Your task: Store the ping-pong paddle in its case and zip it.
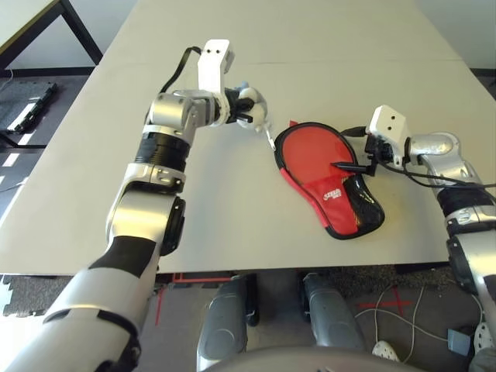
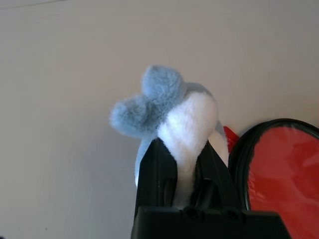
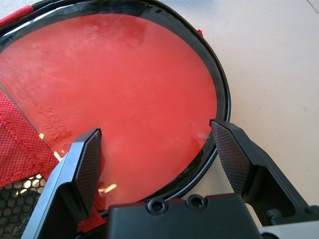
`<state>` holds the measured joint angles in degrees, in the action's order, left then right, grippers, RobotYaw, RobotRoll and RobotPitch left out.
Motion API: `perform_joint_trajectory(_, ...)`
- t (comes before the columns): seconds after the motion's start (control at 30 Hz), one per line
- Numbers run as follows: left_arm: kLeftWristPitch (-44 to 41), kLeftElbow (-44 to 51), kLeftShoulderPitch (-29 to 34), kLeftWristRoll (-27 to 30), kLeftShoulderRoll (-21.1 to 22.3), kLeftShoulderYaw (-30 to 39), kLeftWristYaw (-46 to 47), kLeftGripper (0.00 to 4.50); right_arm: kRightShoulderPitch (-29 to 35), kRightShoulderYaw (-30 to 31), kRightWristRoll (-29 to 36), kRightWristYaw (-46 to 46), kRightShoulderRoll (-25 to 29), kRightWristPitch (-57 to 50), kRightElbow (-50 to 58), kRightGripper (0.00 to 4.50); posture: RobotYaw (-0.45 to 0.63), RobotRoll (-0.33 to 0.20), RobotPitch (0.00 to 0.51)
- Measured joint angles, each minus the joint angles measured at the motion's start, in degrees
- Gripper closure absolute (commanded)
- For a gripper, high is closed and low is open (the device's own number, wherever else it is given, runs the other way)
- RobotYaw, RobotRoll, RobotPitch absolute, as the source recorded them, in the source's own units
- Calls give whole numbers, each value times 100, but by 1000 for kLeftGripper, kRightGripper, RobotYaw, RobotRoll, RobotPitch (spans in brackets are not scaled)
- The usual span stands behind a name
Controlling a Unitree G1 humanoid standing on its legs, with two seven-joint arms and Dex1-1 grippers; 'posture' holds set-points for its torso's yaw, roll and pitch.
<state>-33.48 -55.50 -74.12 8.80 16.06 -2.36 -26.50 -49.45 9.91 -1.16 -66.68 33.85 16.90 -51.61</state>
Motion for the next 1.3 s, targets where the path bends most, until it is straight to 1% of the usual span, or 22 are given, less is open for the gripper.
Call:
perform_joint_trajectory(0.03, 255, -323, -135, -60, -62, 10, 42, 4304, 1, 0, 0, -4, -2, -2, 16, 0, -70, 0, 232)
perform_joint_trajectory(0.2, 1130, -1327, -497, -223, -341, 169, 276, 4304, 11, 3, 0, -10, -13, -48, 86, 0, -100, 0, 232)
perform_joint_trajectory(0.4, 1690, -1840, -780, -346, -687, 375, 541, 4304, 130, 2, 0, 32, -3, -158, 305, 0, -135, 0, 230)
perform_joint_trajectory(0.7, 1984, -1995, -1027, -474, -1241, 619, 753, 4305, 339, -9, 3, 88, 43, -340, 718, 0, -168, 0, 227)
perform_joint_trajectory(0.9, 2072, -1996, -1063, -474, -1642, 762, 838, 4305, 453, -27, 7, 140, 56, -465, 958, 0, -182, 0, 231)
perform_joint_trajectory(1.0, 2078, -1996, -1070, -487, -1800, 770, 817, 4305, 510, -35, 11, 173, 64, -523, 1065, 0, -185, 0, 234)
perform_joint_trajectory(1.2, 2079, -1996, -1070, -603, -2250, 765, 731, 4306, 567, -47, 18, 203, 71, -597, 1183, 0, -189, 0, 231)
perform_joint_trajectory(1.3, 2080, -1995, -1073, -602, -2277, 802, 736, 4316, 610, -54, 25, 240, 60, -619, 1250, 0, -192, 0, 230)
